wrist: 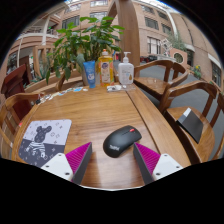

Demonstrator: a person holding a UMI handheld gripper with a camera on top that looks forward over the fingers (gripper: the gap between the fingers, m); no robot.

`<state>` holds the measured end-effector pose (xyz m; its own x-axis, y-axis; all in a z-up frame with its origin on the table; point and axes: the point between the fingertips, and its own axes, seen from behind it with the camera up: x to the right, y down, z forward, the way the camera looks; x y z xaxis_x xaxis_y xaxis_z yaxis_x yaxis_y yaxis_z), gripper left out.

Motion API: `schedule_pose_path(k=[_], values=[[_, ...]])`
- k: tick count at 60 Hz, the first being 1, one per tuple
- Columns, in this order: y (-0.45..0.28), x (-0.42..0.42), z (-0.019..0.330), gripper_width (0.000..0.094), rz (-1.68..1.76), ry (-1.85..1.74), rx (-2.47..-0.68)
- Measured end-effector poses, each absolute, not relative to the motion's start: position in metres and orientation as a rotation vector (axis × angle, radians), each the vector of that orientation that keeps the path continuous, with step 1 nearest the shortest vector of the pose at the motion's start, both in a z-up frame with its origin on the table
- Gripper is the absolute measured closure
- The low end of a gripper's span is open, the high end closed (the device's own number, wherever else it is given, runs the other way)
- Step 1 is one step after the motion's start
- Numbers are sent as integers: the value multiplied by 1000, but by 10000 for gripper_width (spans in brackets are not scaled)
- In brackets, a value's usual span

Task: Arrange mouse

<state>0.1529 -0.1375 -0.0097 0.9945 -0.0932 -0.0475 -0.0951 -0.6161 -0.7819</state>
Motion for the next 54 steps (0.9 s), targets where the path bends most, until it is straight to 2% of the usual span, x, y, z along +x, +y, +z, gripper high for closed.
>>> schedule_pose_path(k=[19, 28, 32, 33, 49, 54], values=[[-81, 150, -13, 106, -70, 118, -2232], [-71, 143, -13, 292, -75, 113, -2223], [-69, 138, -13, 416, -70, 91, -2216], [-69, 135, -13, 483, -69, 87, -2212], [-71, 141, -10, 577, -117, 109, -2208], [-69, 148, 14, 578, -167, 121, -2174]])
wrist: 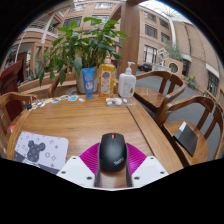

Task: Arrange mouse

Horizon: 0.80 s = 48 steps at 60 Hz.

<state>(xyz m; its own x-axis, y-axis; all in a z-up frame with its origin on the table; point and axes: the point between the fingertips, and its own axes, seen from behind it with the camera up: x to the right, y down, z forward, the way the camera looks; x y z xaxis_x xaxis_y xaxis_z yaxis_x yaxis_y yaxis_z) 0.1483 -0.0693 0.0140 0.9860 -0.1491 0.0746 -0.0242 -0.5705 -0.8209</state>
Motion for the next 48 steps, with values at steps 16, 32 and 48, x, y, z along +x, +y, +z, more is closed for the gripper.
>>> schedule_pose_path(k=[16, 32, 48], values=[[-66, 87, 231, 578, -104, 115, -1777], [-77, -51, 141, 582, 102, -33, -1964], [-103, -101, 11, 554, 131, -87, -2203]])
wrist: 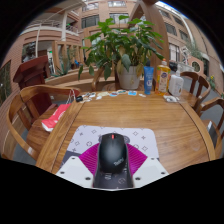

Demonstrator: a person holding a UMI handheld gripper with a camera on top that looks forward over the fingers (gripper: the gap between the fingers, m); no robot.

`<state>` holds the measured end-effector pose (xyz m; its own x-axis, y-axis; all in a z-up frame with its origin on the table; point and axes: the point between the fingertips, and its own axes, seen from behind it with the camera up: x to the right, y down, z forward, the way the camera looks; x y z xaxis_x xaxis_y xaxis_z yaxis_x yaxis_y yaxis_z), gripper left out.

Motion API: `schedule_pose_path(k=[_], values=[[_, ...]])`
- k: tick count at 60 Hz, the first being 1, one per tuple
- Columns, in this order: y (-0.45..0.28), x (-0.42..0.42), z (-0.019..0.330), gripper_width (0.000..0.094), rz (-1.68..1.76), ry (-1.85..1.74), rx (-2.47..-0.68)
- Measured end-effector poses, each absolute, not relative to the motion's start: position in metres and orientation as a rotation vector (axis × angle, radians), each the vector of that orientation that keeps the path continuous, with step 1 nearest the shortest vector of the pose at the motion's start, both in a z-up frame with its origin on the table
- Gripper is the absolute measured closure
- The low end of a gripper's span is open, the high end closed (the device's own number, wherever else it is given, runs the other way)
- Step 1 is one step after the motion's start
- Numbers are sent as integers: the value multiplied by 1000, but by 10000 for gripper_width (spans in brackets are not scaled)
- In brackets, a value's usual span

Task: Arrange mouse

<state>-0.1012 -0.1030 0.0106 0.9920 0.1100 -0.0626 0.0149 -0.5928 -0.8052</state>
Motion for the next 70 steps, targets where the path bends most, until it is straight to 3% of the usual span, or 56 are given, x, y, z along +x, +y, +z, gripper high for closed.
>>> schedule_pose_path(k=[7, 14, 16, 23, 35, 42, 70], values=[[-108, -103, -10, 513, 117, -80, -2260], [-111, -102, -9, 452, 87, -98, -2264], [-115, -103, -6, 397, 88, -100, -2262], [-129, -104, 31, 66, 87, -122, -2213], [-180, -100, 103, 80, 18, -109, -2100], [-212, -96, 128, 82, 5, -90, -2074], [-283, -97, 145, 80, 11, -99, -2077]])
